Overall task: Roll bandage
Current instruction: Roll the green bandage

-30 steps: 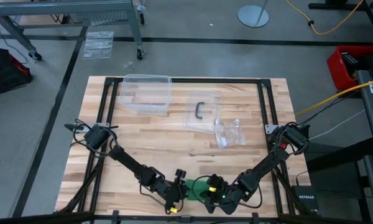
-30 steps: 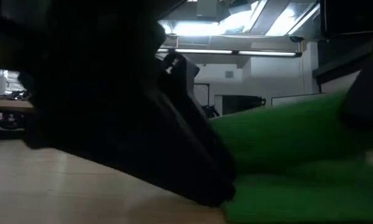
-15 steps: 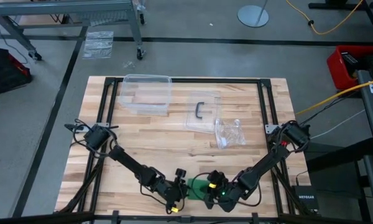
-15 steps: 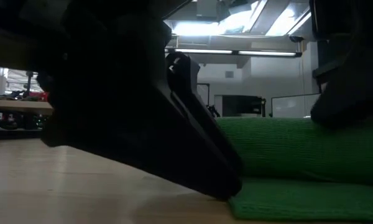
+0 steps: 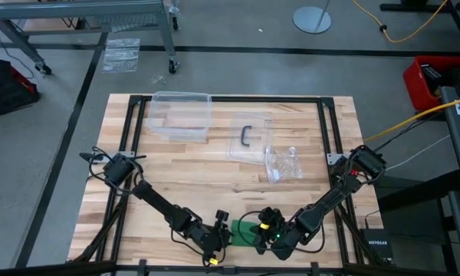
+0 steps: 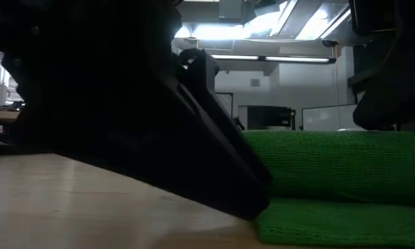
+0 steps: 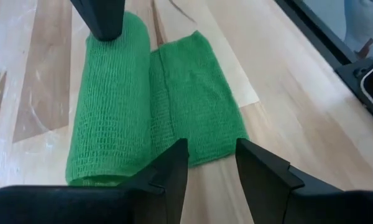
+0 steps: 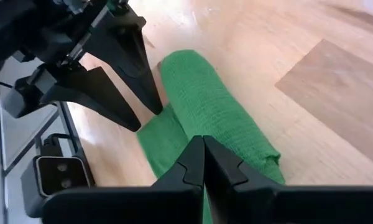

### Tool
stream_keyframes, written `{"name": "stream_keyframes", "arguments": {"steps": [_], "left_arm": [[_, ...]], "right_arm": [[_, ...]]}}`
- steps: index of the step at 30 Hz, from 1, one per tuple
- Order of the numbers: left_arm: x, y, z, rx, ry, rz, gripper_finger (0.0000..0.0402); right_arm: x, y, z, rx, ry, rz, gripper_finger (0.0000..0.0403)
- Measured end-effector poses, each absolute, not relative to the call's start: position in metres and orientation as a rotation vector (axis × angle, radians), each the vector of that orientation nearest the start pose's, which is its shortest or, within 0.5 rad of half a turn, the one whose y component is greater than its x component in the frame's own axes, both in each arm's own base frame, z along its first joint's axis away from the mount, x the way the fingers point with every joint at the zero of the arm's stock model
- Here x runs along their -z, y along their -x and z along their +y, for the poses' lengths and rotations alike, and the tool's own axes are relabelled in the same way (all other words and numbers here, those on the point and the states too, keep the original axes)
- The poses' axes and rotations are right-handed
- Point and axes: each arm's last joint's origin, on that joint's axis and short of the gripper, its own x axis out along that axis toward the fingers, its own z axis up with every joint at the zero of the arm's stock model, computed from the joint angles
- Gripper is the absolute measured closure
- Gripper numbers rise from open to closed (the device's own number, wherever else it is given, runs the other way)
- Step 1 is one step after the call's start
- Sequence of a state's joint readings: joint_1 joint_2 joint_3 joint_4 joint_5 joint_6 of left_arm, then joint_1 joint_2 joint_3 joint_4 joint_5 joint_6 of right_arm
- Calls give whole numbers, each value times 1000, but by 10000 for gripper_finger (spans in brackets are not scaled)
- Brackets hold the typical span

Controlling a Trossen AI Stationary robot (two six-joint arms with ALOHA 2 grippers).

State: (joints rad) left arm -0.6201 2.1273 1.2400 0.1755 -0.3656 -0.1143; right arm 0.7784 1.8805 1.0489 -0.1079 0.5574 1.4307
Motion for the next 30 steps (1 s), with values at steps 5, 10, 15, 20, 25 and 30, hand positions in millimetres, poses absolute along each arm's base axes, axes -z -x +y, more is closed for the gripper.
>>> {"name": "stream_keyframes", "arguments": {"steps": [5,10,15,20,25,30], "left_arm": [[-116,-359,-244,203,-234,611,273],[-119,-361,-244,198,-248,575,273],[-121,-363,-245,184,-243,550,273],[-125,-365,-244,111,-243,502,273],[-129,-367,-242,19,-246,456,273],[-128,-373,-230,-56,-257,457,273]], "right_arm": [[-139,-270,245,331,-781,709,398],[-139,-270,245,330,-784,709,398],[-139,-270,245,333,-791,708,398],[-139,-270,245,333,-792,709,398],[-134,-271,247,335,-788,712,398],[-129,-274,250,312,-813,711,398]]}}
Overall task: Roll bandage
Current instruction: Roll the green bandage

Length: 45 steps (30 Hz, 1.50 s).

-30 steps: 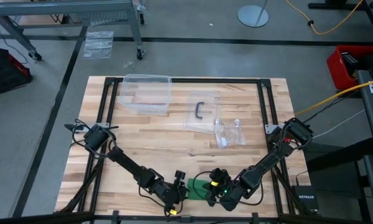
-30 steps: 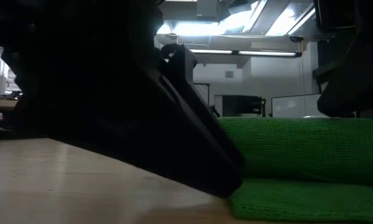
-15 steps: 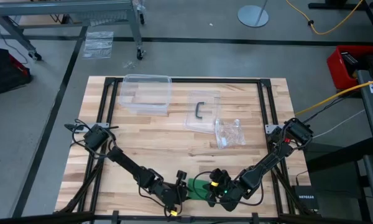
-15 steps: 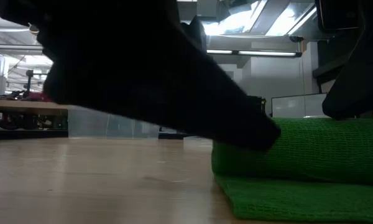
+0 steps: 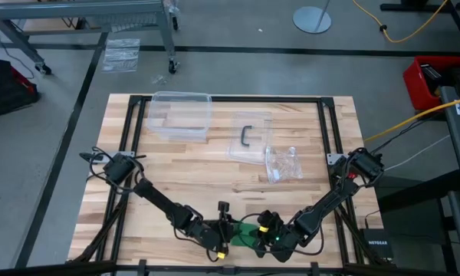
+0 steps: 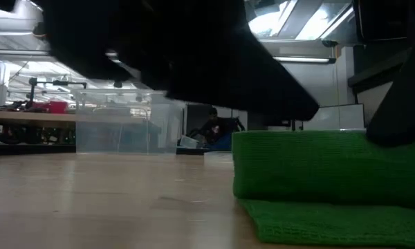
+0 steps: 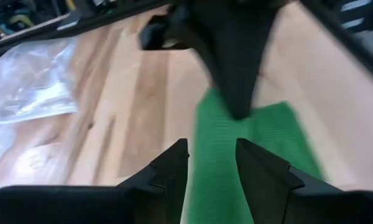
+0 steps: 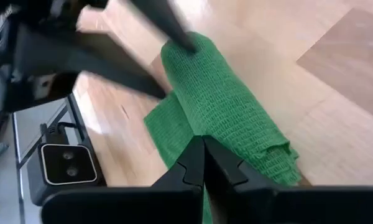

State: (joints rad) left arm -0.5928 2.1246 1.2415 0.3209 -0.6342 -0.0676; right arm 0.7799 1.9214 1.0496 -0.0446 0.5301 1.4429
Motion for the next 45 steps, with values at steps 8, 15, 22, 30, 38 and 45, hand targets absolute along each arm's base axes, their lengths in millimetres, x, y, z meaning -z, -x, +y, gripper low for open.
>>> {"name": "stream_keyframes", "arguments": {"steps": [8,15,22,30,38,45], "left_arm": [[-125,-380,-219,36,-174,519,273],[-123,-373,-228,95,-152,555,273],[-122,-366,-238,130,-145,563,273],[-124,-364,-246,217,-107,552,273],[-124,-363,-248,280,-71,570,273],[-124,-363,-249,296,-49,580,273]], "right_arm": [[-129,-274,251,298,-823,720,398],[-131,-276,253,269,-844,708,398],[-131,-277,252,285,-837,681,398],[-132,-277,251,310,-825,640,398],[-133,-278,248,366,-771,541,398],[-135,-279,245,408,-719,464,398]]}}
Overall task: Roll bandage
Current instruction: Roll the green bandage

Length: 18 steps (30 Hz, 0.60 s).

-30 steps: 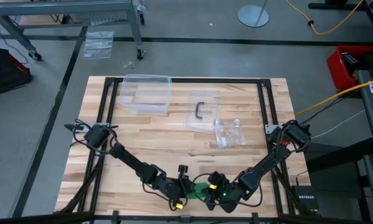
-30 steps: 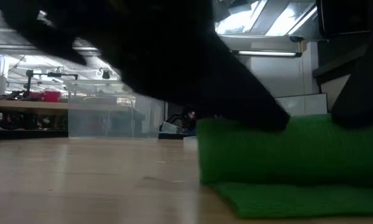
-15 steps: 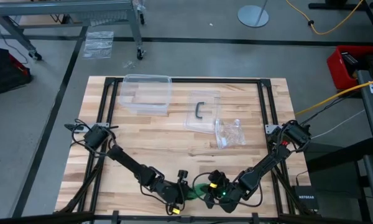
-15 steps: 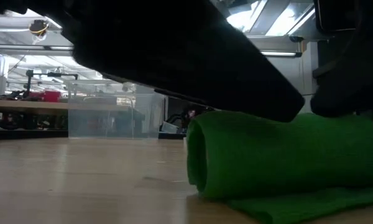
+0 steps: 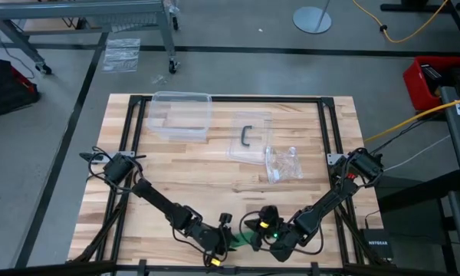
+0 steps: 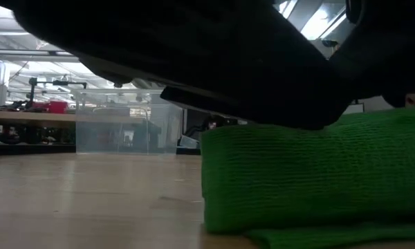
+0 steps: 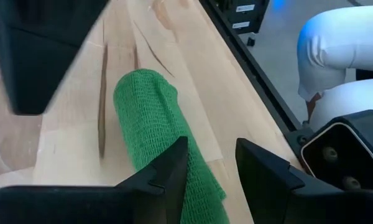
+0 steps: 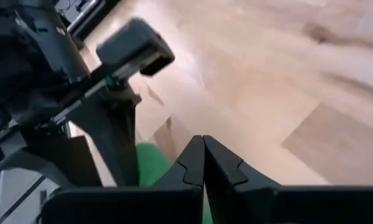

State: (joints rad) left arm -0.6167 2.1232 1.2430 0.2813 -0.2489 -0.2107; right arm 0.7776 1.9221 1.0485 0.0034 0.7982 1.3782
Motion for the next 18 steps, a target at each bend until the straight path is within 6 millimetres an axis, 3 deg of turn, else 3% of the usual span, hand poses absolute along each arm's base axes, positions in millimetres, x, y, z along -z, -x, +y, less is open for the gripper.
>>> {"name": "stream_keyframes", "arguments": {"steps": [8,13,18], "left_arm": [[-121,-363,-245,292,-102,609,273],[-116,-364,-234,148,-191,636,273],[-116,-366,-229,110,-200,640,273]], "right_arm": [[-136,-283,239,438,-640,427,398],[-135,-292,228,443,-596,455,397],[-133,-303,216,377,-548,571,366]]}}
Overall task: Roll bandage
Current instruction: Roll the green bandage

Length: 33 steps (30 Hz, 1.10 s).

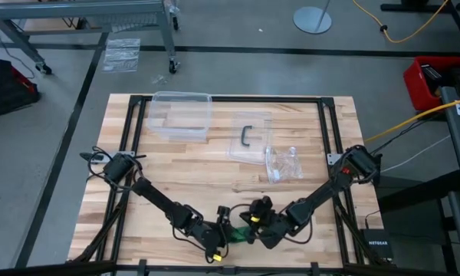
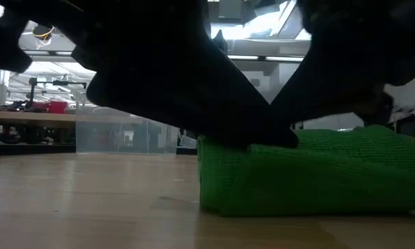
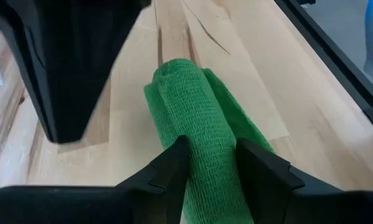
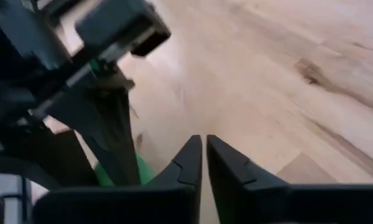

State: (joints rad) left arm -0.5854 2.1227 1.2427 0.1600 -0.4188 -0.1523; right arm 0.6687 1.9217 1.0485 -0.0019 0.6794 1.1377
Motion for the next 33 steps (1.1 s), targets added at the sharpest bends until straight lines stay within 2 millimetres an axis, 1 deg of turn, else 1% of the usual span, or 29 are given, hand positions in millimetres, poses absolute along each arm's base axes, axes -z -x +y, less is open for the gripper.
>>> {"name": "stream_keyframes", "arguments": {"steps": [5,8,11,18,22,25,29,33], "left_arm": [[-115,-366,-228,101,-207,641,273],[-115,-367,-227,84,-191,641,273],[-115,-367,-226,42,-169,635,273],[-114,-369,-221,-9,-104,644,273],[-113,-368,-221,30,-63,675,273],[-112,-368,-220,21,-24,688,273],[-111,-370,-212,-24,19,711,273],[-110,-377,-197,-71,57,727,273]], "right_arm": [[-131,-312,205,315,-537,663,320],[-131,-317,199,317,-550,677,312],[-136,-316,196,343,-506,646,311],[-169,-300,185,399,-424,636,311],[-192,-291,179,401,-428,622,311],[-205,-284,173,424,-415,596,310],[-224,-275,166,438,-404,556,310],[-238,-270,162,428,-389,530,310]]}}
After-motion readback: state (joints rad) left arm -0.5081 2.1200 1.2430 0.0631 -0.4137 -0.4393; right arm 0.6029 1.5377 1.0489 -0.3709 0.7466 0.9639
